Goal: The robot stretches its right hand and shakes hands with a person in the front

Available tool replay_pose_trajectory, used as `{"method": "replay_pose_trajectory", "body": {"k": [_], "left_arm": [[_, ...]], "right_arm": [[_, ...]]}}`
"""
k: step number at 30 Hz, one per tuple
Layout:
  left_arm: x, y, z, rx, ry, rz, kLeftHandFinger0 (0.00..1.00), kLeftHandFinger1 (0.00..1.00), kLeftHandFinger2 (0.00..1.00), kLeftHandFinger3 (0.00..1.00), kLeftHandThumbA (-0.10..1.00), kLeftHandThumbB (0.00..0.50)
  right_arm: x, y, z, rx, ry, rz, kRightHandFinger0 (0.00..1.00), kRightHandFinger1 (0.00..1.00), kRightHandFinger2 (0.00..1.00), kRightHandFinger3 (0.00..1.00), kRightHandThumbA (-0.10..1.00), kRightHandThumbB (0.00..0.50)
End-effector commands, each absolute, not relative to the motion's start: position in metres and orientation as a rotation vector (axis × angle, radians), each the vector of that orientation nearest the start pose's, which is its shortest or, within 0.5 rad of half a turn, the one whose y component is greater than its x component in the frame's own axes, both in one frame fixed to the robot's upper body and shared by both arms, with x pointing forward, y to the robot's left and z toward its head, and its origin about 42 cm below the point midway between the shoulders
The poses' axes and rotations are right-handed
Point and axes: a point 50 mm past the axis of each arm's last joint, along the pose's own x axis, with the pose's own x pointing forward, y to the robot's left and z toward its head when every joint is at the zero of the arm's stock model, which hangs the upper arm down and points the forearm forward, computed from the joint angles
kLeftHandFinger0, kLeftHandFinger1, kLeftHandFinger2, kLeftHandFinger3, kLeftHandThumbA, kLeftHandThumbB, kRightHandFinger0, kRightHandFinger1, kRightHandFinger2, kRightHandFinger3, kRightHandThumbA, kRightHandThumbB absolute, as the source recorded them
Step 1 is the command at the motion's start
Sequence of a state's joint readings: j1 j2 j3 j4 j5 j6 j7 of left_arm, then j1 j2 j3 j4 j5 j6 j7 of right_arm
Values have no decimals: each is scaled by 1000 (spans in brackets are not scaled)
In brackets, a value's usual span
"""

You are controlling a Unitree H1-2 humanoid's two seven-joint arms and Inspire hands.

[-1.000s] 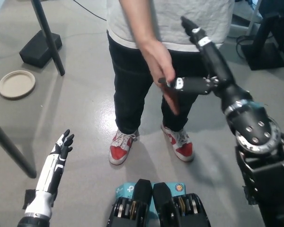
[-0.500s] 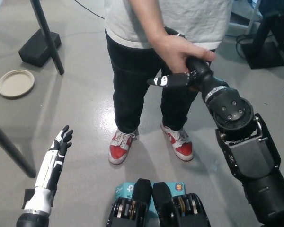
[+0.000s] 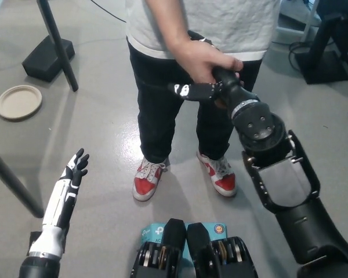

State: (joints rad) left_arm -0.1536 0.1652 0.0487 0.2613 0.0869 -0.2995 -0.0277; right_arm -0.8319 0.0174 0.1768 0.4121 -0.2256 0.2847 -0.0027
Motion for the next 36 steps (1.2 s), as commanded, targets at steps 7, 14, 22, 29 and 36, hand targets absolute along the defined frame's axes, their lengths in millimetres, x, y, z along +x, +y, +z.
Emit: {"method": "replay_pose_trajectory", "body": {"k": [7,14,22,29,36], "left_arm": [[339,277,113,256,-262,-21,1000,1000,1000,1000,1000,126],[339,277,112,263,-254,-22,1000,1000,1000,1000,1000,130],[341,278,116,261,-264,-20,1000,1000,1000,1000,1000,126],[342,278,117,257,-267,-25,1000,1000,1000,1000,1000,127],[341,276,117,273,-264,-25,1000,1000,1000,1000,1000,125]], "right_arm": [[493,-74,324,-362,-357,147,1000,1000,1000,1000,81,202],[470,-80,337,-365,-418,193,1000,1000,1000,1000,148,219],[359,-88,416,-281,-745,298,1000,1000,1000,1000,209,238],[289,-94,448,-337,-995,323,1000,1000,1000,1000,287,246],[379,-83,399,-411,-632,344,1000,1000,1000,1000,247,223]]}}
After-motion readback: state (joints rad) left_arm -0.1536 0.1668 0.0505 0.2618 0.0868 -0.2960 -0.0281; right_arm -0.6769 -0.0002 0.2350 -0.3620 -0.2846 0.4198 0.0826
